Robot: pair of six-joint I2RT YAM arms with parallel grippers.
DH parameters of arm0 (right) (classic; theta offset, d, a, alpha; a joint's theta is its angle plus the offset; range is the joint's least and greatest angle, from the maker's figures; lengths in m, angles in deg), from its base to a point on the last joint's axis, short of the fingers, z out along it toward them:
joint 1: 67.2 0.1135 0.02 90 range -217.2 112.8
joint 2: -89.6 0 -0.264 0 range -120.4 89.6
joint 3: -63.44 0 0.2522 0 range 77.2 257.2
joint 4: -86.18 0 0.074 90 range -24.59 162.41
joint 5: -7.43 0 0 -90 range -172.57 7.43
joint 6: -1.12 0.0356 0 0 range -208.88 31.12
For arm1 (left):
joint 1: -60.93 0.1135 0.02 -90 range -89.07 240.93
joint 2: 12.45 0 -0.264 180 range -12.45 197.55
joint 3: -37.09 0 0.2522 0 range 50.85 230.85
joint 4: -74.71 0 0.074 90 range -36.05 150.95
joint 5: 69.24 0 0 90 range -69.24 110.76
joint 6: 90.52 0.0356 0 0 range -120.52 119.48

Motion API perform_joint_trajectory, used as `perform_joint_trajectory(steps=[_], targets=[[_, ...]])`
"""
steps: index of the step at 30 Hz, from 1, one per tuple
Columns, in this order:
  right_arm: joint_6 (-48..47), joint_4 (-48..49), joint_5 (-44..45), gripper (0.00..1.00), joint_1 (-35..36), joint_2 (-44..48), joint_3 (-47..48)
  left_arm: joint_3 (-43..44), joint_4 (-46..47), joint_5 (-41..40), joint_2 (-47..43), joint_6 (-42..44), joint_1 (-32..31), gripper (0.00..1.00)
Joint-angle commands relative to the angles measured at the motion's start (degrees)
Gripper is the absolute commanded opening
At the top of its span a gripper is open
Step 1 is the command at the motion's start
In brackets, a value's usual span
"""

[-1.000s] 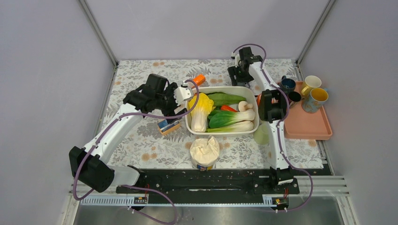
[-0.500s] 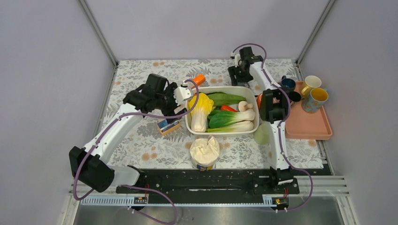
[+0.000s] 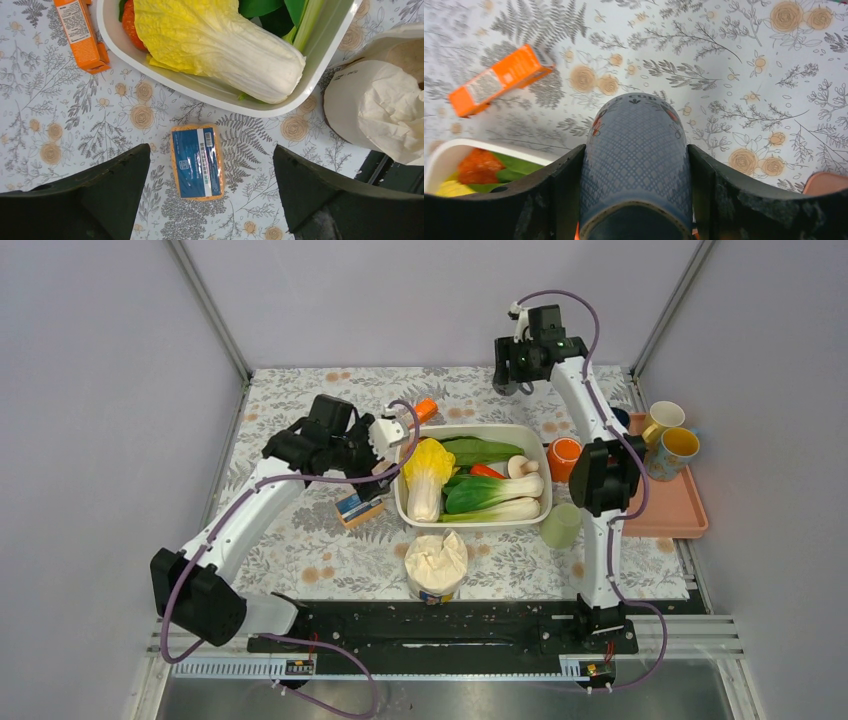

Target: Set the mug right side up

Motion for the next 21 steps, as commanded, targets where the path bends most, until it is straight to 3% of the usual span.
perform_joint_trajectory(steps=[1, 4, 8, 11, 14, 21], targets=[[6.9, 4.1, -5.6, 0.00, 0.3, 9.9, -0.7, 2.9, 4.2, 7.3, 0.8, -5.5, 2.0, 0.94], [9.9, 8.4, -10.8, 0.00, 1.0, 17.2, -7.8, 5.3, 6.7, 12.8, 1.8, -11.6, 4.1, 0.86], [16.3, 21.6, -14.4, 0.00, 2.7, 31.8, -24.2, 8.6, 11.2, 21.5, 2.2, -23.2, 5.8, 0.75], [23.9, 33.5, -16.7, 0.00, 3.5, 41.8, -36.0, 8.2, 17.8, 29.2, 0.3, -30.8, 5.8, 0.75], [29.2, 40.6, -17.1, 0.00, 5.8, 49.4, -44.3, 8.5, 24.9, 35.2, -0.5, -38.8, 5.7, 0.83], [41.7, 57.3, -15.8, 0.00, 13.8, 59.0, -58.8, 13.2, 27.3, 38.6, -2.3, -42.5, 2.4, 0.88]])
